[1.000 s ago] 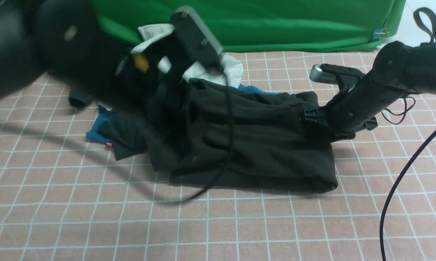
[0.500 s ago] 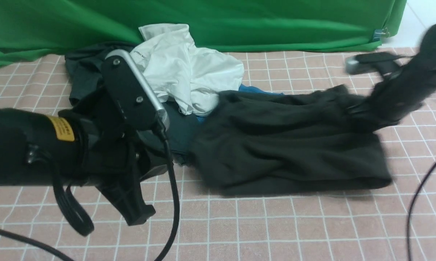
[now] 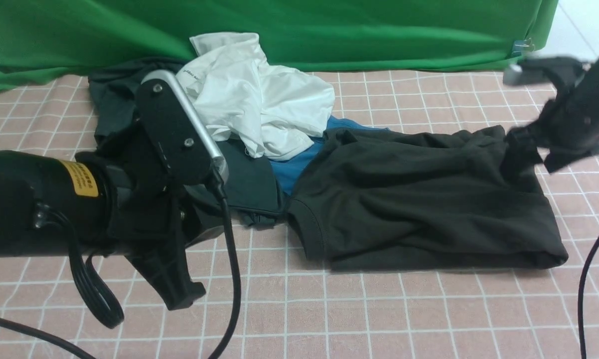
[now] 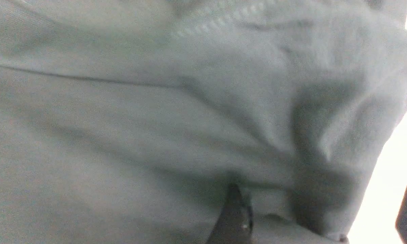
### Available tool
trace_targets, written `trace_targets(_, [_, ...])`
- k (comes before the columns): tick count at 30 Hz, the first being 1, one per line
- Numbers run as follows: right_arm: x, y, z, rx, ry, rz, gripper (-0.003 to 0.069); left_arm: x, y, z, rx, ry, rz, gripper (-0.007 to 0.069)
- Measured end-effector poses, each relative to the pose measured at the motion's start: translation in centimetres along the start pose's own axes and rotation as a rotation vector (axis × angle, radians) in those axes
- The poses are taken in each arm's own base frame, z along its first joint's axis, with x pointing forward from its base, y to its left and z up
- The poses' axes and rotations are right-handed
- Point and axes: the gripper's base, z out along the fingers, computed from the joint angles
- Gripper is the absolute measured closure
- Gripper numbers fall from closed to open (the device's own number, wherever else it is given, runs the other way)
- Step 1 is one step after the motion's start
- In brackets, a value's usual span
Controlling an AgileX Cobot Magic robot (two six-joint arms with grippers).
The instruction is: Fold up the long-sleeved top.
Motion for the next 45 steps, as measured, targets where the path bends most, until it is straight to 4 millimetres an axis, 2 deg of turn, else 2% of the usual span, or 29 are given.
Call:
trace_targets(1, [-0.4, 0.7, -0.6, -0.004, -0.013, -0.011, 0.0085, 0.0, 0.0, 0.0, -0.005, -0.004, 0.002, 0.0615])
trace_targets(3, [-1.3, 3.4, -1.4, -0.021, -0.076, -0.083, 0.0253, -0.2, 0.2, 0.0, -0.025, -0.019, 0.008, 0.0615])
trace_targets(4, [-1.6, 4.1, -1.4, -0.025, -0.105, -0.105, 0.0321, -0.2, 0.3, 0.0, -0.033, -0.025, 0.011, 0.0615])
trace_targets(6, [-2.1, 7.2, -1.0, -0.048, -0.167, -0.196, 0.0505, -0.4, 0.5, 0.0, -0.052, -0.04, 0.017, 0.0615])
trace_targets(8, [-2.4, 9.1, -0.3, -0.063, -0.198, -0.25, 0.0583, -0.5, 0.6, 0.0, -0.062, -0.049, 0.019, 0.0615])
trace_targets(10, [-2.5, 10.8, 0.8, -0.076, -0.216, -0.29, 0.0613, -0.5, 0.6, 0.0, -0.064, -0.051, 0.019, 0.0615])
trace_targets(12, [-2.9, 11.5, 2.1, -0.079, -0.255, -0.3, 0.0616, -0.5, 0.6, 0.0, -0.065, -0.052, 0.019, 0.0615])
trace_targets(15, [-3.3, 11.5, 3.4, -0.072, -0.293, -0.291, 0.0615, -0.5, 0.6, 0.0, -0.065, -0.052, 0.019, 0.0615])
trace_targets(16, [-3.7, 11.1, 4.7, -0.061, -0.32, -0.277, 0.0615, -0.5, 0.6, 0.0, -0.064, -0.052, 0.019, 0.0615])
trace_targets(19, [-4.3, 10.5, 5.9, -0.051, -0.334, -0.263, 0.0615, -0.4, 0.6, 0.0, -0.061, -0.049, 0.019, 0.0615])
trace_targets(21, [-4.6, 10.3, 6.3, -0.052, -0.318, -0.257, 0.0612, -0.4, 0.6, 0.0, -0.061, -0.048, 0.02, 0.0615])
trace_targets(23, [-4.8, 10.2, 5.9, -0.055, -0.299, -0.256, 0.0599, -0.4, 0.5, 0.0, -0.059, -0.046, 0.02, 0.0615])
trace_targets(27, [-5.2, 10.2, 3.3, -0.067, -0.229, -0.333, 0.0479, -0.4, 0.5, 0.0, -0.057, -0.043, 0.02, 0.0615])
trace_targets(28, [-5.0, 10.3, 1.9, -0.075, -0.187, -0.426, 0.0356, -0.4, 0.5, 0.0, -0.055, -0.041, 0.02, 0.0615])
trace_targets(29, [-5.0, 10.3, 1.8, -0.076, -0.182, -0.438, 0.034, -0.4, 0.5, 0.0, -0.055, -0.041, 0.02, 0.0615])
trace_targets(30, [-4.8, 10.4, 1.4, -0.082, -0.15, -0.505, 0.024, -0.4, 0.5, 0.0, -0.055, -0.04, 0.02, 0.0615])
trace_targets(32, [-4.4, 10.4, 1.5, -0.09, -0.103, -0.583, 0.0088, -0.4, 0.4, 0.0, -0.05, -0.043, 0.01, 0.0615])
trace_targets(33, [-4.3, 10.3, 1.9, -0.087, -0.088, -0.613, 0.0027, -0.4, 0.4, 0.0, -0.046, -0.051, -0.009, 0.0615])
trace_targets(34, [-4.3, 10.2, 2.4, -0.08, -0.081, -0.629, 0.0002, -0.5, 0.4, 0.0, -0.044, -0.063, -0.03, 0.0615])
trace_targets(36, [-4.4, 10.1, 3.2, -0.069, -0.079, -0.651, -0.0002, -0.8, 0.4, 0.0, -0.046, -0.098, -0.078, 0.0615])
trace_targets(38, [-4.5, 10.0, 4.1, -0.06, -0.082, -0.676, 0.0043, -1.1, 0.5, -0.1, -0.049, -0.126, -0.111, 0.0615])
trace_targets(43, [-4.7, 9.9, 5.3, -0.05, -0.1, -0.706, 0.0239, -1.3, 0.5, -0.1, -0.045, -0.144, -0.137, 0.0615])
trace_targets(45, [-4.7, 9.9, 5.4, -0.05, -0.099, -0.71, 0.0286, -1.2, 0.4, -0.1, -0.038, -0.136, -0.136, 0.0615])
